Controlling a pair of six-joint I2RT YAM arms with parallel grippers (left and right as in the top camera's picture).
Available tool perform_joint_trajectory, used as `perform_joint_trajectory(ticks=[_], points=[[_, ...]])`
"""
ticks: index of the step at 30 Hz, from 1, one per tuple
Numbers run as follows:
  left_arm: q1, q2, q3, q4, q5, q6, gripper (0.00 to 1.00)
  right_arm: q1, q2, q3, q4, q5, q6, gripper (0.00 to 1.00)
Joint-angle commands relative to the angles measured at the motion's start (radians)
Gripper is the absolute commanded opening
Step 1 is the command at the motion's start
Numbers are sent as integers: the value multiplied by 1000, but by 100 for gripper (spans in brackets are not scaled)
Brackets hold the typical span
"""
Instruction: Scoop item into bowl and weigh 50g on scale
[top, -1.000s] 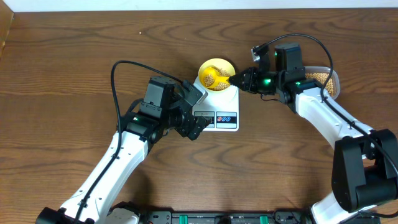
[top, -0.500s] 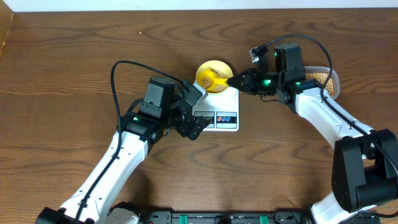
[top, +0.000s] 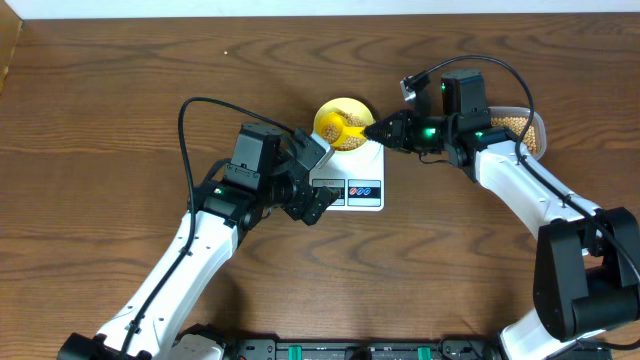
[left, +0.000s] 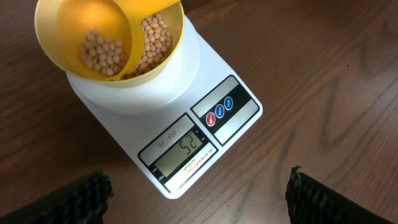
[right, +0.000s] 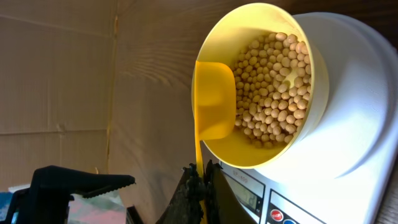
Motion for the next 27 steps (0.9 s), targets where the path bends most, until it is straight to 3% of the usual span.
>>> perform_joint_trajectory(ticks=[1,27], points=[[4,8,-6,-2,13,13,92,5,4,-6,-1,-60,5,1],[4,8,-6,-2,13,13,92,-108,4,-6,49,-160,-25,1]])
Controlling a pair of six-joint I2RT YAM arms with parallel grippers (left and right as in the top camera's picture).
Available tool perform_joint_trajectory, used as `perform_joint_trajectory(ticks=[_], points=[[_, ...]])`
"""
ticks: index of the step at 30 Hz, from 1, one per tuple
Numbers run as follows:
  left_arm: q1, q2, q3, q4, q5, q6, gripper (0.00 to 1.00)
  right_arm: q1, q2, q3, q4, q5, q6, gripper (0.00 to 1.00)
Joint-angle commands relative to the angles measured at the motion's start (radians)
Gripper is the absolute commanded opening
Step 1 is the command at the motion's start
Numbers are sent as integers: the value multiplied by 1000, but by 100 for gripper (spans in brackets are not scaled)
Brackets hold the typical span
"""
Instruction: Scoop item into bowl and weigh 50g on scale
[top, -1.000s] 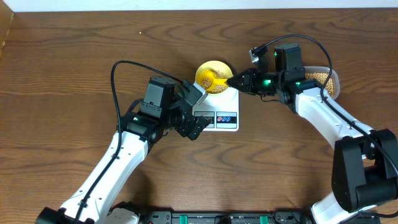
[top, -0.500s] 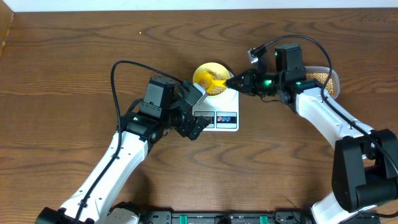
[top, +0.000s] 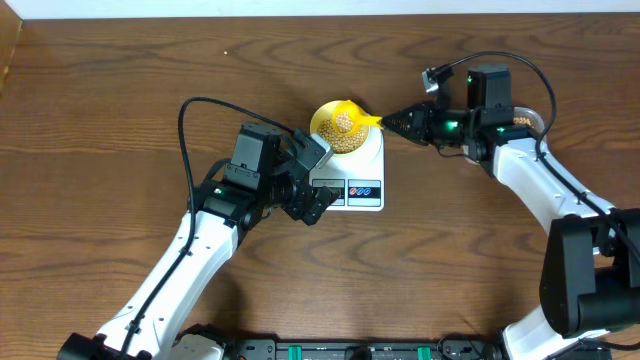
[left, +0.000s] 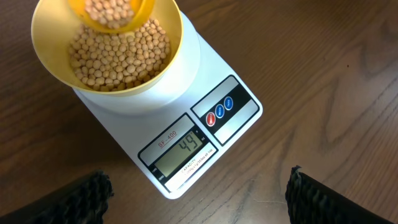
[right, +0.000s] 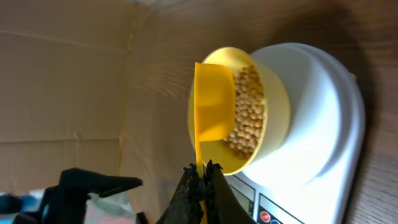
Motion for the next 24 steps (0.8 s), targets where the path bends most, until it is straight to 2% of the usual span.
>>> perform_joint_trajectory(ticks=[1,24], points=[[4,8,-6,-2,13,13,92,-9,4,-5,12,-76,-17,1],[4,8,-6,-3,13,13,92,-14,4,-5,46,-117,14,1]])
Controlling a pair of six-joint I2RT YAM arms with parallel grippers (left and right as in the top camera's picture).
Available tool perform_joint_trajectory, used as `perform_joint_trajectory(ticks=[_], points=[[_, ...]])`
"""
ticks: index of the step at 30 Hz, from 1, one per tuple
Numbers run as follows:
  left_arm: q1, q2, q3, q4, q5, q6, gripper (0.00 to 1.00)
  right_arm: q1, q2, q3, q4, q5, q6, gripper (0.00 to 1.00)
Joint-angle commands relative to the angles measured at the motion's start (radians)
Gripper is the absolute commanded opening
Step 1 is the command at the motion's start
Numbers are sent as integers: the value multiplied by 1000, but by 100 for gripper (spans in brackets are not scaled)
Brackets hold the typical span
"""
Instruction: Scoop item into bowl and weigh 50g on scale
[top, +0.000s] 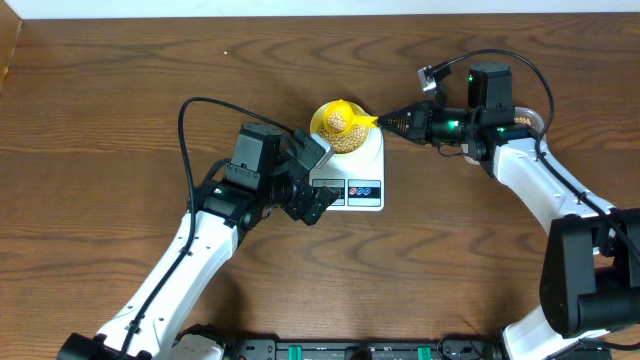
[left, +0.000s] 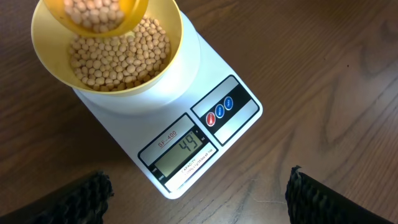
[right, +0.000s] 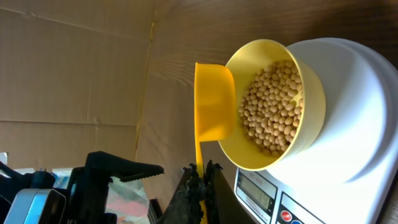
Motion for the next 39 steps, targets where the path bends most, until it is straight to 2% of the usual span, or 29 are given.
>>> perform_joint_trajectory(ticks=[1,15,27,39], points=[[4,8,-6,-2,13,13,92,-12,4,-5,24,-32,12,1],[4,8,-6,-2,13,13,92,-12,4,-5,69,-32,11,1],[4,8,-6,-2,13,13,92,-18,4,-5,71,-13,-188,1],[4,8,-6,-2,13,13,92,-17,4,-5,92,3,-485,1]])
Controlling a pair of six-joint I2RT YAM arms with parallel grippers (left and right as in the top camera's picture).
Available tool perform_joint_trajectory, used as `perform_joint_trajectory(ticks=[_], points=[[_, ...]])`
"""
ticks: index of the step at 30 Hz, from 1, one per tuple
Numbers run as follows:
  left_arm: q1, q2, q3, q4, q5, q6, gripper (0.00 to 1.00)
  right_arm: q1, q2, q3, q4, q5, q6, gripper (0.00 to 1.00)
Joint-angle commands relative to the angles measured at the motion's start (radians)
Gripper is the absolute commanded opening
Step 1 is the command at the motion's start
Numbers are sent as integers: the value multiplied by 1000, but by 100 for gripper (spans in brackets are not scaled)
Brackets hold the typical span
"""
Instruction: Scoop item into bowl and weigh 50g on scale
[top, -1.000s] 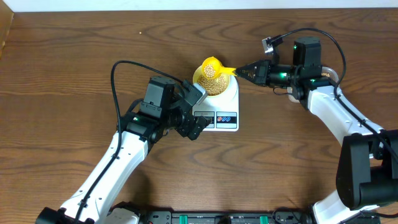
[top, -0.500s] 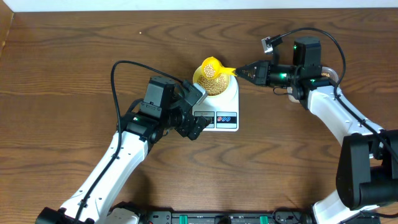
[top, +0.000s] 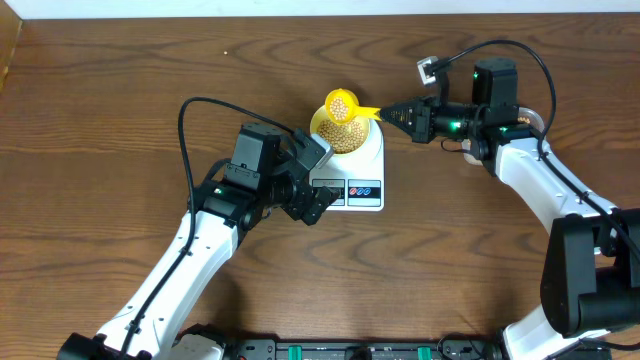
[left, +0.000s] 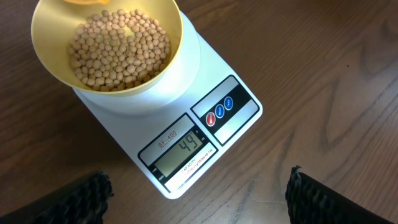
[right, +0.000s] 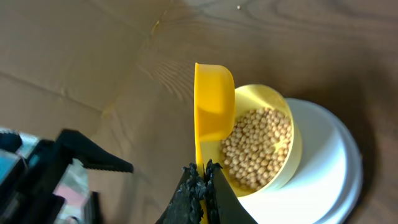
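A yellow bowl (left: 169, 59) of soybeans (left: 118, 53) stands on the white scale (left: 239, 93), whose display (left: 186, 147) reads 49. My right gripper (top: 392, 115) is shut on the handle of a yellow scoop (top: 341, 103). The scoop carries some beans and hangs above the bowl's (top: 347, 138) far rim. In the right wrist view the scoop (right: 213, 102) shows edge-on, with the gripper (right: 202, 169) clamped on its handle. My left gripper (left: 198, 180) stands open at the scale's (top: 362, 192) front edge, holding nothing.
A container of soybeans (top: 528, 118) sits at the back right, mostly hidden behind the right arm. Cables loop over both arms. The table's far edge runs along the top of the overhead view.
The scoop with its beans was low over the bowl and now sits higher, at the bowl's far rim. It has nearly left the left wrist view. The display still reads 49.
At first the scoop lay inside the bowl among the beans and the display read 52. Then it was lifted clear with some beans in it, and the reading was 49. It stayed over the bowl, and now hangs higher. The left arm has not moved.
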Motion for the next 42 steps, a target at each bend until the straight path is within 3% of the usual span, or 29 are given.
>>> perform_joint_trajectory(ticks=[1,22,42], points=[[4,8,-6,-2,13,13,92,-8,4,-5,14,-2,-166,1],[4,8,-6,-2,13,13,92,-8,4,-5,15,54,-513,1],[4,8,-6,-3,13,13,92,-6,4,-5,-1,53,-594,1]])
